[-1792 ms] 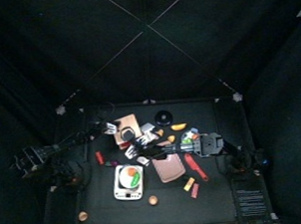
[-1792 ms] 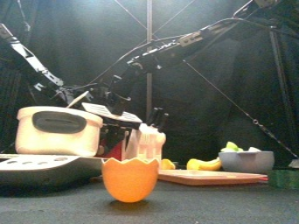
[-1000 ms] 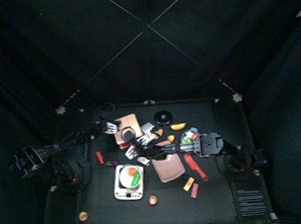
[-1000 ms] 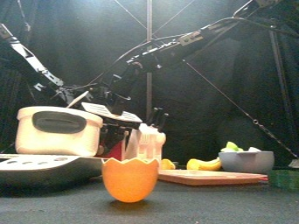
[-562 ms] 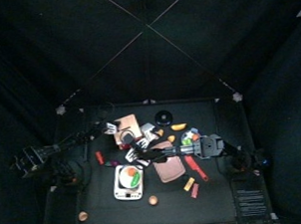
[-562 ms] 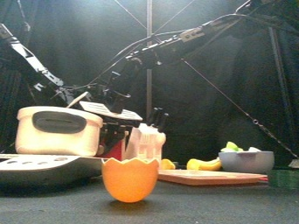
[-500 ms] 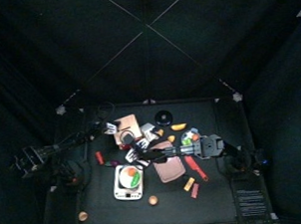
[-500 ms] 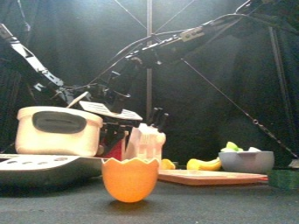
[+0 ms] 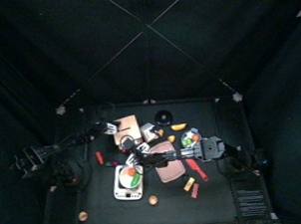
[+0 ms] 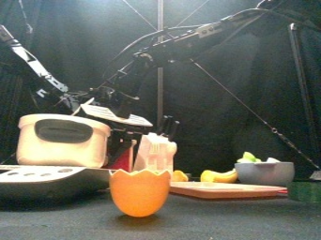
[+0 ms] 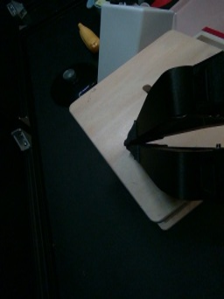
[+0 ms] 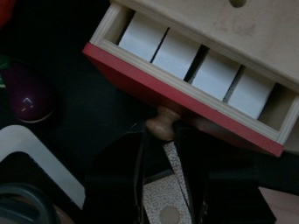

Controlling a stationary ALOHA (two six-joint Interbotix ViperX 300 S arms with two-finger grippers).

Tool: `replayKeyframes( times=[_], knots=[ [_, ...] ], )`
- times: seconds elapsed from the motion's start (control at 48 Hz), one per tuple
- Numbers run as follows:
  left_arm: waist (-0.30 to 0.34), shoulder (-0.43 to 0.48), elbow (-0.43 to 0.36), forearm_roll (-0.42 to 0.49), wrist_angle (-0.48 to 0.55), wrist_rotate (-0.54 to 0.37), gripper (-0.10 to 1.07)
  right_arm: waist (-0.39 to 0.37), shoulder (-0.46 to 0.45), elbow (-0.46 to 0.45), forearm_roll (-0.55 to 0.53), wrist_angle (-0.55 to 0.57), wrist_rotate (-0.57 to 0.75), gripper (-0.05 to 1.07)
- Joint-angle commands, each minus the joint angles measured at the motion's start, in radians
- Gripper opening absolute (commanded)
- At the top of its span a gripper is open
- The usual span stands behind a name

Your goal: Open drawer

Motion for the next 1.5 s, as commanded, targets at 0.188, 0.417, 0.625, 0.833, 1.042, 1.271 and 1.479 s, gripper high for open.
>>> replayKeyframes(
  times=[0.188,0.417,0.625,0.833,1.042,1.271,1.479],
  knots=[
    [0.003,0.000,-0.005,-0.002,0.005,0.002,0.50,0.041,-0.080,0.032,0.028,-0.002,0.005,0.54],
    [0.003,-0.002,-0.006,-0.002,0.003,0.000,0.50,0.057,-0.086,0.041,0.037,0.000,0.006,0.54],
    [0.003,-0.003,-0.005,-0.002,0.005,0.002,0.50,0.071,-0.087,0.041,0.043,-0.002,0.006,0.54],
    [0.003,-0.008,-0.005,-0.002,0.005,0.000,0.50,0.087,-0.094,0.043,0.049,-0.002,0.005,0.54],
    [0.003,-0.008,-0.005,-0.002,0.005,0.000,0.50,0.091,-0.098,0.044,0.052,0.006,0.005,0.54],
    [0.003,-0.008,-0.003,-0.002,0.003,0.002,0.50,0.089,-0.097,0.049,0.032,0.020,0.005,0.56],
    [0.002,-0.008,-0.005,-0.002,0.005,0.002,0.50,0.091,-0.100,0.051,0.029,0.020,0.005,0.75]
  ],
)
